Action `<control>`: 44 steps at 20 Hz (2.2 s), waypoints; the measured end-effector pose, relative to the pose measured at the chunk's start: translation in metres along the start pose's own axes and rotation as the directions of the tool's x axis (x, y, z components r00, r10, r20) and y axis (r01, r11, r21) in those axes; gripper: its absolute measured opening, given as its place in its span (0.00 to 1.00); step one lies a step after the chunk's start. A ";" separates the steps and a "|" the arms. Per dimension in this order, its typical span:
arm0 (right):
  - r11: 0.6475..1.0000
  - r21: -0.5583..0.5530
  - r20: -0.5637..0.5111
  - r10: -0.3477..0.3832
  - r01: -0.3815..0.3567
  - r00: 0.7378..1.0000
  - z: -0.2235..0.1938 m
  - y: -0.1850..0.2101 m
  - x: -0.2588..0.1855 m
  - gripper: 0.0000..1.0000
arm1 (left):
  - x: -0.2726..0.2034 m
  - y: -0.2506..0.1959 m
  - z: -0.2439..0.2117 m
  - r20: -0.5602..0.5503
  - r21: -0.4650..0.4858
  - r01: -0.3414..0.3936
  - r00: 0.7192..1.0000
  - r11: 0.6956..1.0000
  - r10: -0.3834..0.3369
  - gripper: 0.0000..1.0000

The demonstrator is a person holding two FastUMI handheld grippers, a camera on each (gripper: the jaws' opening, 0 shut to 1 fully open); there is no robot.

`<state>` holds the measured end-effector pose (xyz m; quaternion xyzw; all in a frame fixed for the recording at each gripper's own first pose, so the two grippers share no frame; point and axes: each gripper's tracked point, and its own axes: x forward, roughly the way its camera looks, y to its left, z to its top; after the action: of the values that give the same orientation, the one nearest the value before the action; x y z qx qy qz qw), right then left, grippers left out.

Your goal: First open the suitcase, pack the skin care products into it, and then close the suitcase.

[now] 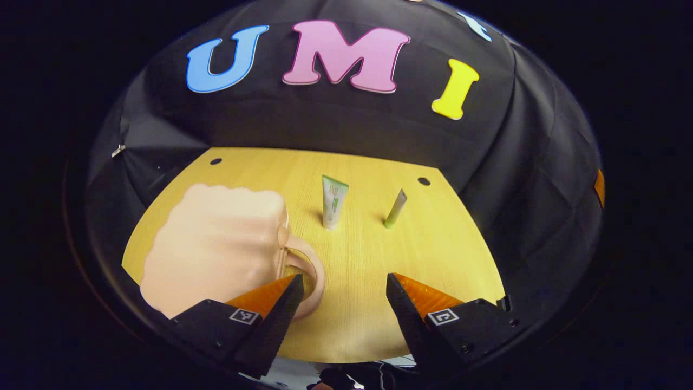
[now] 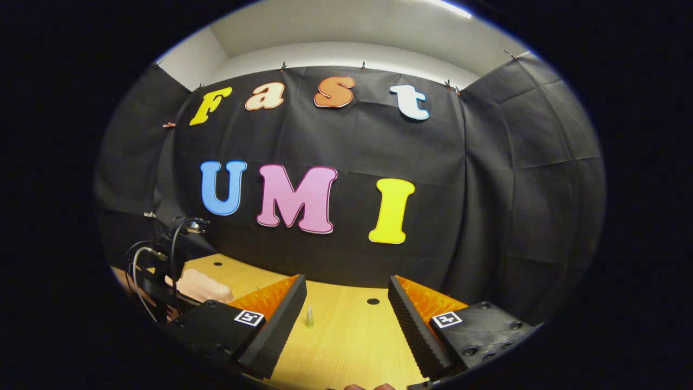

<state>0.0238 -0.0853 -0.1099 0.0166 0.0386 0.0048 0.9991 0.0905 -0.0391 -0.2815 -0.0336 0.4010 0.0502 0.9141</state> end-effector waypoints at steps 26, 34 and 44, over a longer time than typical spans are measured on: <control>0.986 0.014 -0.189 -0.163 0.169 0.968 -0.059 -0.009 0.032 0.96 | -0.038 0.061 0.064 -0.315 0.095 0.212 0.933 0.973 -0.173 0.15; 0.987 0.055 -0.131 -0.141 0.149 0.981 -0.019 0.075 0.074 0.96 | -0.128 0.325 0.174 -0.031 0.137 -0.025 0.999 0.990 0.029 0.12; 0.982 0.014 -0.199 -0.182 0.189 0.963 -0.012 0.134 0.069 0.96 | 0.038 0.590 0.054 -0.178 -0.005 -0.273 0.947 0.962 0.267 0.10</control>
<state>0.0905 0.0492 -0.1226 0.0288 0.1386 -0.0879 0.9860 0.0855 0.5549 -0.2855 0.0040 0.4802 0.1776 0.8590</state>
